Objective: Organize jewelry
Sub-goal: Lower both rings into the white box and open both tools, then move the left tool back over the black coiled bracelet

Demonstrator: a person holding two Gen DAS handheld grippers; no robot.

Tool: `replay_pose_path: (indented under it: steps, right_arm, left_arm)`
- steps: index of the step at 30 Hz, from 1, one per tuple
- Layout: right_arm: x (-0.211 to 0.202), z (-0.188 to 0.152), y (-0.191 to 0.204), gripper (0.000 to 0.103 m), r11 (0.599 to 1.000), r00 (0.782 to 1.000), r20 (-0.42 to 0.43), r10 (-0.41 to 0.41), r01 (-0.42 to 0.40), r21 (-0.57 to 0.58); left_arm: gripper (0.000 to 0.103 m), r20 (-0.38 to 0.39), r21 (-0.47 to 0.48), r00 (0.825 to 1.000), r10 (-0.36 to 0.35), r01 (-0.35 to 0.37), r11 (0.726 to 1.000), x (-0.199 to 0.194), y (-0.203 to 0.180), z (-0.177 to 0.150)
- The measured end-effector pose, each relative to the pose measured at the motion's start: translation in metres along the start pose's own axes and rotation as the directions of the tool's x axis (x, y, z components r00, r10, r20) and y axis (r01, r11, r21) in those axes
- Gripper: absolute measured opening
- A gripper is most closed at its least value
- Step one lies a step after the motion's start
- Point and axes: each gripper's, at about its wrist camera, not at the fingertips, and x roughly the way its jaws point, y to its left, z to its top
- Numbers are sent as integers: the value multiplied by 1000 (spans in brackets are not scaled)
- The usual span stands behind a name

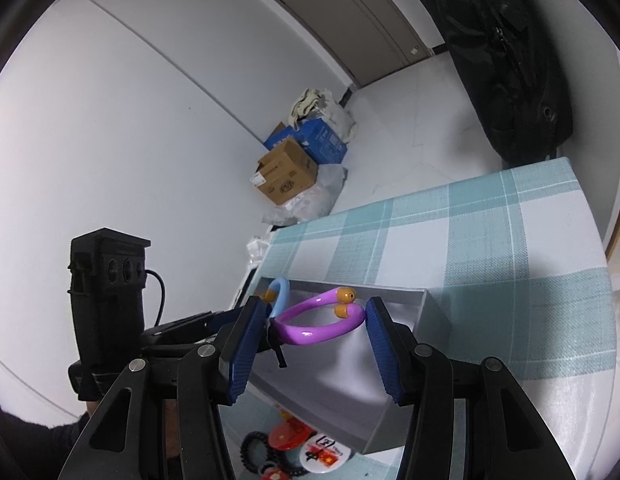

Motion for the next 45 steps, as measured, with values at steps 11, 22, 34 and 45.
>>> replay_pose_path:
  steps: [11, 22, 34, 45]
  right_arm:
    - [6, 1, 5, 67, 998, 999, -5, -43, 43, -56]
    - [-30, -2, 3, 86, 999, 992, 119, -35, 39, -29]
    - [-50, -19, 14, 94, 995, 983, 167, -82, 91, -49]
    - [-54, -42, 36, 103, 981, 978, 160, -131, 151, -124]
  left_arm:
    - [58, -32, -70, 997, -63, 61, 996, 10, 8, 7]
    - [71, 21, -43, 1000, -23, 24, 999, -8, 1, 4]
    - [71, 181, 56, 972, 152, -165, 985, -46, -24, -21]
    - [72, 186, 31, 963, 195, -204, 978, -63, -18, -52]
